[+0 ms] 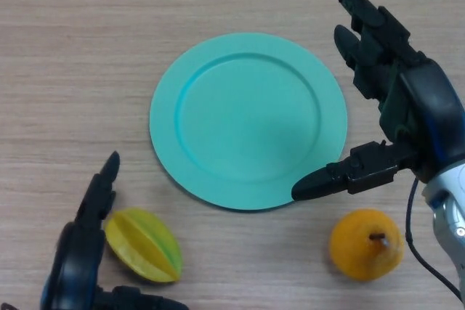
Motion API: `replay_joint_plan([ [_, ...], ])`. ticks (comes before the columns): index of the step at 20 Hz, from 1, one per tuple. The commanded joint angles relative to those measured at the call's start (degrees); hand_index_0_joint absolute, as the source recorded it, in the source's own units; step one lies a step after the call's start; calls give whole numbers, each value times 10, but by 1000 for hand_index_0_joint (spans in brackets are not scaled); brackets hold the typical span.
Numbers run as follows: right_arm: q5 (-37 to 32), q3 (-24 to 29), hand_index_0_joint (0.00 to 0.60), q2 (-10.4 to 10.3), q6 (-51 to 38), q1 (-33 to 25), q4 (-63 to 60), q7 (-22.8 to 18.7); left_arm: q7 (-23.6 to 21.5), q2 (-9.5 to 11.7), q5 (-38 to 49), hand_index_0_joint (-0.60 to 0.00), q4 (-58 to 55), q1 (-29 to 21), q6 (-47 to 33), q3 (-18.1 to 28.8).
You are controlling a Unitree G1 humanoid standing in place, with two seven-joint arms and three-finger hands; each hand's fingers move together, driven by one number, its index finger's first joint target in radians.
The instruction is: Pick up the yellow starfruit and place it on the plate
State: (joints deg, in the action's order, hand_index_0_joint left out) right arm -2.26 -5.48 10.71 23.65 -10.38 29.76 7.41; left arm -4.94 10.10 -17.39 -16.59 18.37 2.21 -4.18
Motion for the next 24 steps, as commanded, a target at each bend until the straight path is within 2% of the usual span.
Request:
replay_joint_plan([
  [1, -31, 22, 0, 2, -86, -12, 40, -13, -53, 13, -11, 0, -16, -1, -82, 3],
  [5, -32, 23, 0, 4, -76, -8, 48, -9, -78, 17, -24, 0, 13, -8, -111, -3],
  [6, -31, 23, 0, 5, -72, -7, 50, -7, -72, 18, -23, -50, 12, -6, -104, -4],
  [7, -31, 23, 0, 5, -73, -7, 50, -7, -71, 18, -22, -149, 12, -5, -102, -4],
  [8, -30, 22, 0, 4, -74, -7, 50, -7, -65, 19, -20, -300, 10, -4, -100, -3],
  [9, -29, 22, 0, 4, -74, -8, 49, -7, -59, 20, -17, -399, 9, -2, -98, -2],
  [10, -32, 22, 0, 3, -72, -9, 53, -8, -38, 23, -13, -542, -3, 2, -88, 1],
  [11, -33, 22, 0, 2, -72, -10, 55, -9, -28, 25, -14, -600, -9, 5, -84, 4],
  [12, -35, 21, 0, 2, -73, -11, 53, -11, -6, 30, -36, -600, -12, 9, -79, 0],
  [15, -37, 19, 0, 2, -73, -8, 55, -13, 16, 28, -38, -600, -36, 21, -55, 2],
  [17, -38, 20, 0, 2, -71, -9, 59, -13, 16, 20, 3, -600, -66, 25, -46, 12],
  [19, -38, 17, 0, 2, -65, -8, 63, -13, 1, 25, -19, -600, -88, 24, -74, 18],
  [20, -38, 17, 0, 2, -58, -10, 67, -13, -9, 24, -49, -600, -97, 17, -94, 22],
  [23, -35, 14, 0, 3, -52, -5, 73, -8, 7, 22, -66, -600, -133, -7, -88, 30],
  [24, -38, 14, 0, 2, -44, -5, 80, -7, 12, 16, -59, -600, -144, -31, -81, 33],
])
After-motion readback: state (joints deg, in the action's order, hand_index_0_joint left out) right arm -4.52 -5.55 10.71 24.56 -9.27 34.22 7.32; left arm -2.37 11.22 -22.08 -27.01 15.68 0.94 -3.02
